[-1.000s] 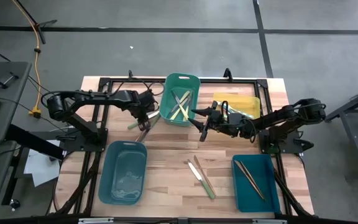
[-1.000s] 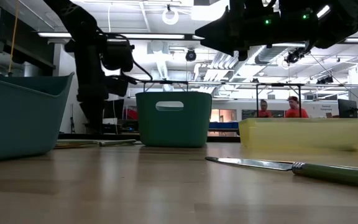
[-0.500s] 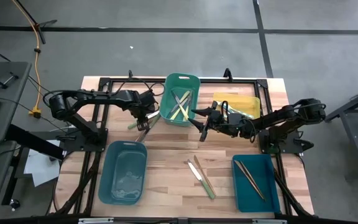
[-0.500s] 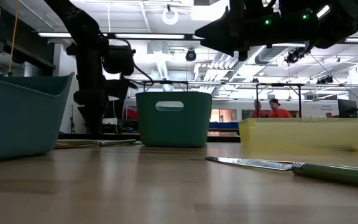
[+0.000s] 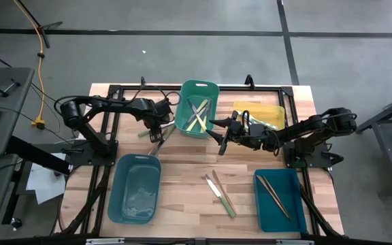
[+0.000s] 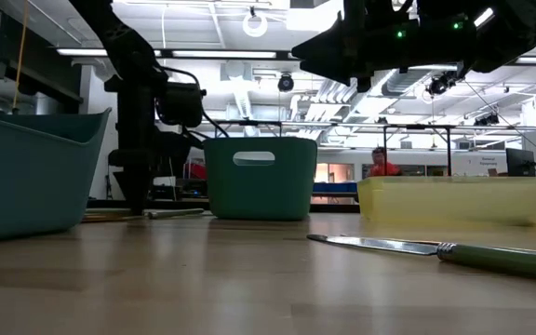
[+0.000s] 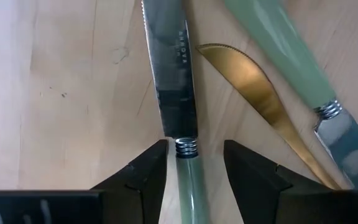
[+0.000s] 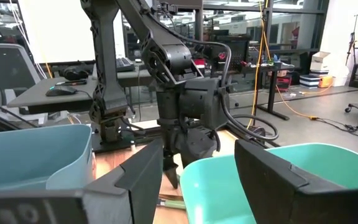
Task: Sort silverware by color (type)
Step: Put the green knife into the left blue bin
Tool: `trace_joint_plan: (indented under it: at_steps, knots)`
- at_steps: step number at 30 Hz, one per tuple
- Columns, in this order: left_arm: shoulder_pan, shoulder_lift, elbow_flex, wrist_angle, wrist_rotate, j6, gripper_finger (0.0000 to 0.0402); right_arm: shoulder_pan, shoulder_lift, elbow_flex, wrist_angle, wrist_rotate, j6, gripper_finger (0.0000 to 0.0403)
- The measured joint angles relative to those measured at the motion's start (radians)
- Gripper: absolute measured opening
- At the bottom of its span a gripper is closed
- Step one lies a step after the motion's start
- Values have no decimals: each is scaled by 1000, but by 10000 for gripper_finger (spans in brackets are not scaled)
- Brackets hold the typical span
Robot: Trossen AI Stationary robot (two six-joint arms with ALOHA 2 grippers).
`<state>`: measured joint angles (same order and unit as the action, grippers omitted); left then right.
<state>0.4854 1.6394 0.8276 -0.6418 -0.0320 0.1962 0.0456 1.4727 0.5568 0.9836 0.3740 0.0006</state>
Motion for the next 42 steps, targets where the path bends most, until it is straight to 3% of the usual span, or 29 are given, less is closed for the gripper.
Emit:
trace_joint_plan:
  at_steps: [12,25,42]
  knots:
    - [2,3,-1,-3,35,94,127,0,0,0,0,0,0,195]
    - [46,3,-2,-6,54,67,29,0,0,0,-1,0,0,195]
    - [51,4,-3,-10,51,65,39,0,0,0,-1,0,0,195]
